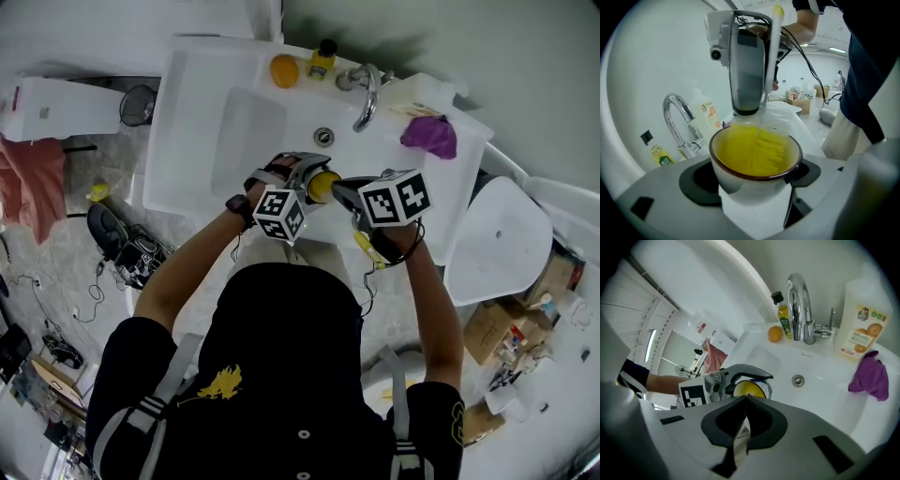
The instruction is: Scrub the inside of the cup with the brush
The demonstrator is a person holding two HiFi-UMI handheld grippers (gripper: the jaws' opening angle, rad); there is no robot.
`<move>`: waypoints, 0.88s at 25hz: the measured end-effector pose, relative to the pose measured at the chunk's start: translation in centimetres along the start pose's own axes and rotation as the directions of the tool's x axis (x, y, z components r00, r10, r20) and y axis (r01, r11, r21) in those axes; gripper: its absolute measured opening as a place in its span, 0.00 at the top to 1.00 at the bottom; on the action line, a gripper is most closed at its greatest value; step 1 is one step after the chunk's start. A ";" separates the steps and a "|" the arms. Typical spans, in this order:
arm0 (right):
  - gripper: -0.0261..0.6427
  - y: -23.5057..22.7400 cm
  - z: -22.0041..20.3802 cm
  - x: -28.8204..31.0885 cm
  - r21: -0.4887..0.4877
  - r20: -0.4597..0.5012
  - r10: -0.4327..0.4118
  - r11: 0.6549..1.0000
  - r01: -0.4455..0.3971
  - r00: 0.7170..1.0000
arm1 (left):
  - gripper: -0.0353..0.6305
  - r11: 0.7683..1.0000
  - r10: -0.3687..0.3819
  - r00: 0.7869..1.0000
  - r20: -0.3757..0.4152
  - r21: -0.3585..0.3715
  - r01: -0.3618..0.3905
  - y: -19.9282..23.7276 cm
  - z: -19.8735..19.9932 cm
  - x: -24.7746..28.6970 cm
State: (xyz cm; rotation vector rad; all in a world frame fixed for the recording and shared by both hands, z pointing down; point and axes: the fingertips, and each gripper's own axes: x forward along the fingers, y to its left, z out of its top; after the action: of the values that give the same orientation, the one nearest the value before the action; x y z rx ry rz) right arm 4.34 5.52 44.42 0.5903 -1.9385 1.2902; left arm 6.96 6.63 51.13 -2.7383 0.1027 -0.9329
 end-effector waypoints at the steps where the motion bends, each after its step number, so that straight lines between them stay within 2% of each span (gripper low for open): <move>1: 0.92 -0.1 -0.4 0.1 0.007 -0.004 -0.001 1.000 0.001 1.000 | 0.31 1.000 0.000 1.000 -0.003 0.004 0.000 0.2 -0.2 -0.1; 6: 0.92 0.8 -1.4 0.4 0.025 0.002 0.026 0.999 -0.026 1.000 | 0.31 1.000 -0.009 1.000 -0.019 0.005 0.009 0.6 -1.2 -0.2; 11: 0.92 3.7 -1.3 1.0 -0.078 -0.034 0.033 0.996 -0.036 0.999 | 0.31 0.999 -0.019 1.000 -0.022 0.031 0.020 0.0 -0.7 0.2; 14: 0.92 3.7 -0.5 1.0 -0.108 -0.028 0.020 0.994 -0.023 0.999 | 0.31 0.999 -0.022 1.000 -0.017 0.047 0.023 -0.5 0.2 0.2; 18: 0.92 1.4 0.0 0.2 -0.098 -0.010 -0.023 0.995 0.022 1.000 | 0.31 0.998 -0.015 1.000 -0.008 0.061 0.015 -0.7 0.7 0.0; 22: 0.92 0.4 -1.5 0.0 -0.046 -0.004 -0.012 0.999 0.012 1.000 | 0.31 0.997 -0.006 1.000 -0.024 0.080 0.008 -0.5 -0.4 -0.2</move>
State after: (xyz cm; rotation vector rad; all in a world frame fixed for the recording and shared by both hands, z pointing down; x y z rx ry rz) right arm 4.55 7.02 44.52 0.5743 -1.9529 1.2352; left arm 6.58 7.01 51.44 -2.6567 0.0585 -0.9508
